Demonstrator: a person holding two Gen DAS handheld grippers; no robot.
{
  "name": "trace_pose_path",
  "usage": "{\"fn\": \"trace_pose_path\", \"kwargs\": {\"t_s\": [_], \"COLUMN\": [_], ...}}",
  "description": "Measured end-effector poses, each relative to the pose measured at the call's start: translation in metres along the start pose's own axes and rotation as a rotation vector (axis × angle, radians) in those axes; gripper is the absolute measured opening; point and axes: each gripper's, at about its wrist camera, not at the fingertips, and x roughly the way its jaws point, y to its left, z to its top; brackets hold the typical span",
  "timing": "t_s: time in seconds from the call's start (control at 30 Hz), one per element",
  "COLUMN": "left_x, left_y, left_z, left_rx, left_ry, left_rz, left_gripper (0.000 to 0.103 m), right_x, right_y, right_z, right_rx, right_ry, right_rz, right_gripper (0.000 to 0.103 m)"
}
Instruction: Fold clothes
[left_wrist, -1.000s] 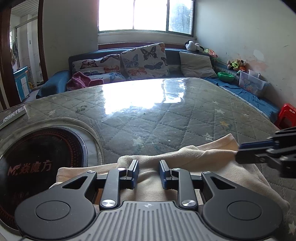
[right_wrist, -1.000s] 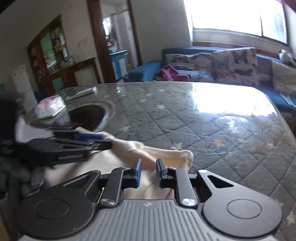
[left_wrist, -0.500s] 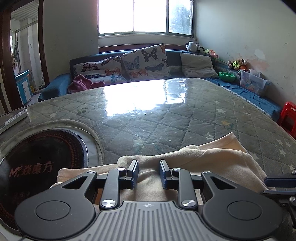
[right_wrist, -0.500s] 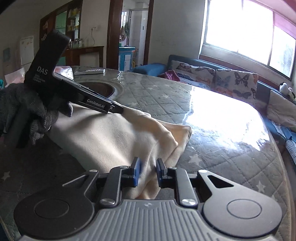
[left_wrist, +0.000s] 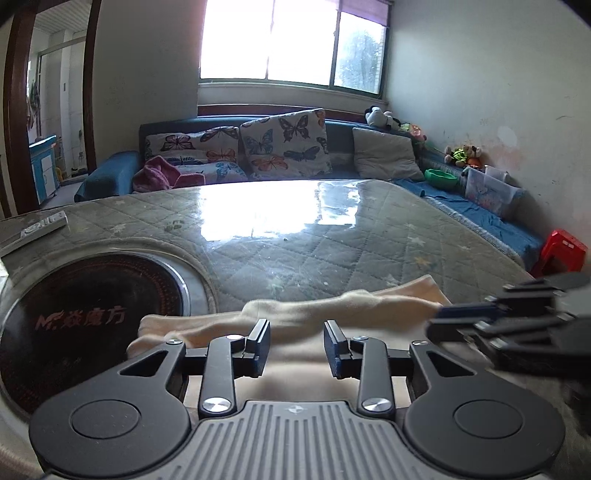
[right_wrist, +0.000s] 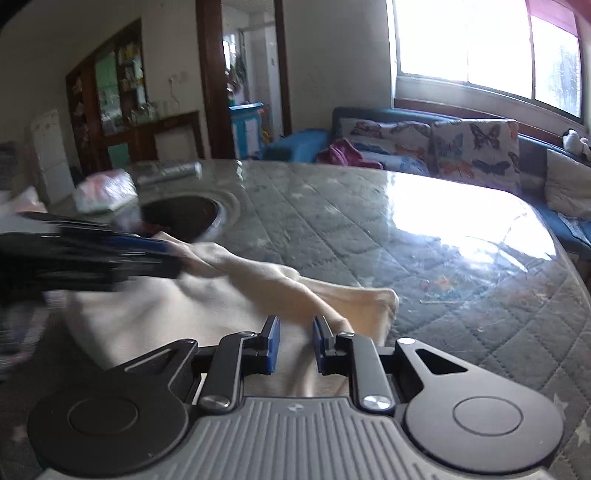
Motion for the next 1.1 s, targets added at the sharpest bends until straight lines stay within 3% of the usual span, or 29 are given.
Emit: {"fn": "trace_pose_path", "kwargs": {"t_s": [0.33,0.53,0.77,0.97,1.1], "left_x": [-0.031,-0.032,0.008,0.044,0.044], "left_y": [0.033,0.034,0.032,0.045,0.048], "left_z": [-0.037,-0.023,0.010,0.015,0.013], "left_rx": [-0.085,-0.092,-0.112,-0.162,-0.170], "left_ry": [0.036,0.018,0.052,0.108,0.099], "left_rz": [0.069,0.064,-0.009,0.014,0.013], "left_gripper": [0.034,0.034,0.032,0.028,0.029], "right_x": [0.006,0.007,0.007,0.008,0.007], "right_y": [0.005,0.005,0.005,0.003,0.002], "right_z": [-0.006,-0.007,-0.006,-0.006,-0.007], "right_rx": [-0.017,-0.021,-0.024,-0.019,-0.018], "right_ry": [-0.020,-0.021,-0.020,-0.020,-0.021], "right_rz": [0.003,0.011,0.014,0.017,0.025], "right_gripper": [0.034,0.041,0.044,0.047,0.049]}}
